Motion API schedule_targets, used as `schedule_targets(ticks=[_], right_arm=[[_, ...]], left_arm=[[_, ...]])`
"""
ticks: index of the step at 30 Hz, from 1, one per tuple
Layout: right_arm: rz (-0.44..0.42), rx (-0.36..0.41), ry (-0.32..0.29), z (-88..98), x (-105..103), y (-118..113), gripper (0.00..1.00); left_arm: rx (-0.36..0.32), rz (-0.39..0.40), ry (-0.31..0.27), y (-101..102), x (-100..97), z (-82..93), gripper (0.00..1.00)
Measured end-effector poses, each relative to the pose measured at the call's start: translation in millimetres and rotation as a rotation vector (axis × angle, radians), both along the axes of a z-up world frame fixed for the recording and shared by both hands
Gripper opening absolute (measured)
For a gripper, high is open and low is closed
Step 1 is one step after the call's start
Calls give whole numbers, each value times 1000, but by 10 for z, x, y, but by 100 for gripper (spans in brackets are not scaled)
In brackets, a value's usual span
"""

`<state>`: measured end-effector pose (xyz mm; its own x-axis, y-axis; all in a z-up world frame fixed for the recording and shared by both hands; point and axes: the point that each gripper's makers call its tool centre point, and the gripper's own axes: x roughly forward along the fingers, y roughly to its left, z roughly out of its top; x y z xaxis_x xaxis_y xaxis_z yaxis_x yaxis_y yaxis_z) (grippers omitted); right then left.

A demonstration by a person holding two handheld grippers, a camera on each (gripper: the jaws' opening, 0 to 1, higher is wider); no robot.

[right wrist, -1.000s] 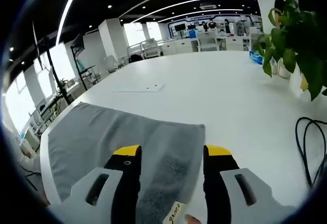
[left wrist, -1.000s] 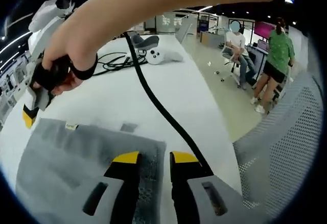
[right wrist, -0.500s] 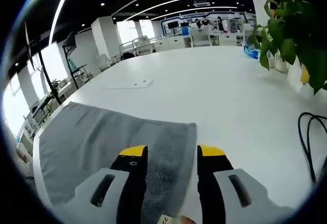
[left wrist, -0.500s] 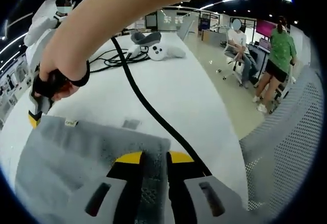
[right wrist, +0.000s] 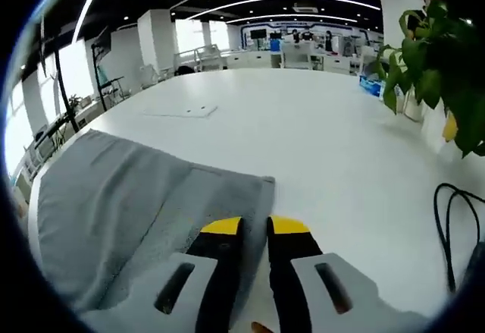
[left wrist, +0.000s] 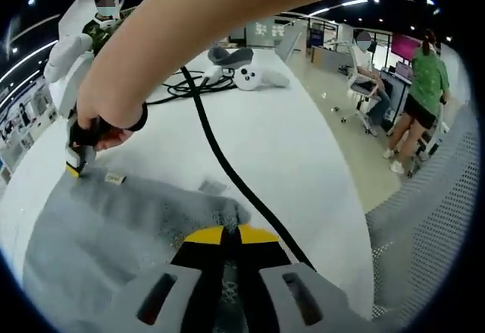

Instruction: Fold the towel on the table until its edges align and the towel forms a compact rectangular stack.

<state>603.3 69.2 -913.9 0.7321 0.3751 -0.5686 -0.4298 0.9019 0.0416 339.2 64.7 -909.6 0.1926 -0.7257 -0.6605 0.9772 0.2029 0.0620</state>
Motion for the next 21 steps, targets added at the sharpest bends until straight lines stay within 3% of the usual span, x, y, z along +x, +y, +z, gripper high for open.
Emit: schedule_targets(ticks=[4,13,15,17,21], right_arm=[[42,-26,-51,5,-17,51,1],[18,25,-30,-63,97,-32,0],[11,55,-1,-62,85,-26,0],[38,38,4,-54,69,-16,0],[49,76,-18,86,42,19,0]], left_arm=[[2,7,-1,2,7,-1,4],[-10,4,13,24,18,-18,3],[-15,-3,14,22,19,-25,2],[-11,-5,16,18,21,-21,2],[-24,9,35,33,32,1,2]])
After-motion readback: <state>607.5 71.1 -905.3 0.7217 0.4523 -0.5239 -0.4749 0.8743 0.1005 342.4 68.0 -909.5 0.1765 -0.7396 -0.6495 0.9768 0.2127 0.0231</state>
